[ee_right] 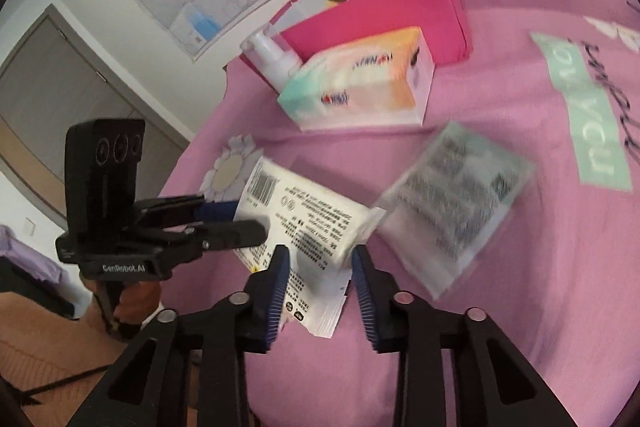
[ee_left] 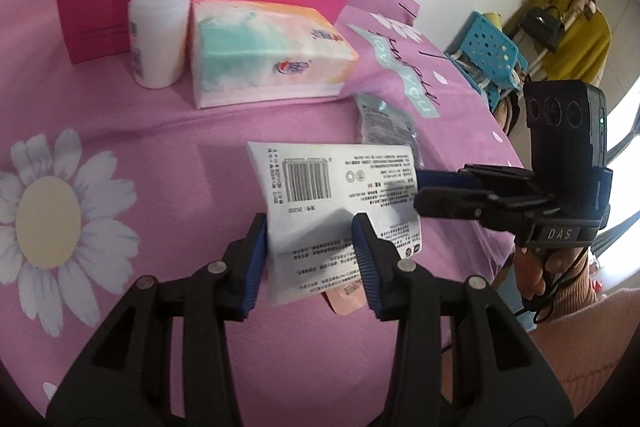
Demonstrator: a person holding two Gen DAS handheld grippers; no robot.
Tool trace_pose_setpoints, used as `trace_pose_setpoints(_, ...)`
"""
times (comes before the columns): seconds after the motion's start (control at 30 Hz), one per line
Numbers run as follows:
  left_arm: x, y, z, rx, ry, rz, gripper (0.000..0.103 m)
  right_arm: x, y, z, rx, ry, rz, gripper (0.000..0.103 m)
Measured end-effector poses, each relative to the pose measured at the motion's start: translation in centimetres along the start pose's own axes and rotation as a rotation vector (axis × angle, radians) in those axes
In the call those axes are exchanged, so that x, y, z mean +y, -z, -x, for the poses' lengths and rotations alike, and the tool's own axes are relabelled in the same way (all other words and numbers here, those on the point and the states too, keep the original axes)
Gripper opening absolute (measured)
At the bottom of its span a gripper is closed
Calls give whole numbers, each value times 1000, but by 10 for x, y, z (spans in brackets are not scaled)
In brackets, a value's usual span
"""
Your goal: Organize soft objects
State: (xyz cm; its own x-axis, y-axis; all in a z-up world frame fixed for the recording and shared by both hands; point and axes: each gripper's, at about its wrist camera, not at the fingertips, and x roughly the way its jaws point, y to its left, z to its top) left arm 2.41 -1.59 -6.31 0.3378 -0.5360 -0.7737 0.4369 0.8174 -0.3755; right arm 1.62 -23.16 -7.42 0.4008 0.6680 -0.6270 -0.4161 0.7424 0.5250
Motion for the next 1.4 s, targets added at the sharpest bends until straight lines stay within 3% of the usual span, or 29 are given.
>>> trace_pose_setpoints(0.17,7,-4,2,-16,-16,37,47,-7,-16,-9,-18,-10,14,30)
trace_pose_setpoints(0.43,15,-2,5,-4,-32,44,48,-24,-12,-13,14,-19,-47,35)
trace_pose_setpoints(0.57,14,-1,4,2,-13,44,40,-24,-6,-12,12,-39,-49,36)
trace_pose_setpoints(0.73,7,-3,8,-9,-21,29,35,-15,-8,-17,1,-40,-29,26)
trace_pose_setpoints(0.97,-1,-17,22,-57,-23,-7,35,-3,-17,-3,-44,-7,19,23)
trace_pose_setpoints(1.4,-13,-70,57,-190,-68,-66,35,15,-67,28,-157,-7,115,23)
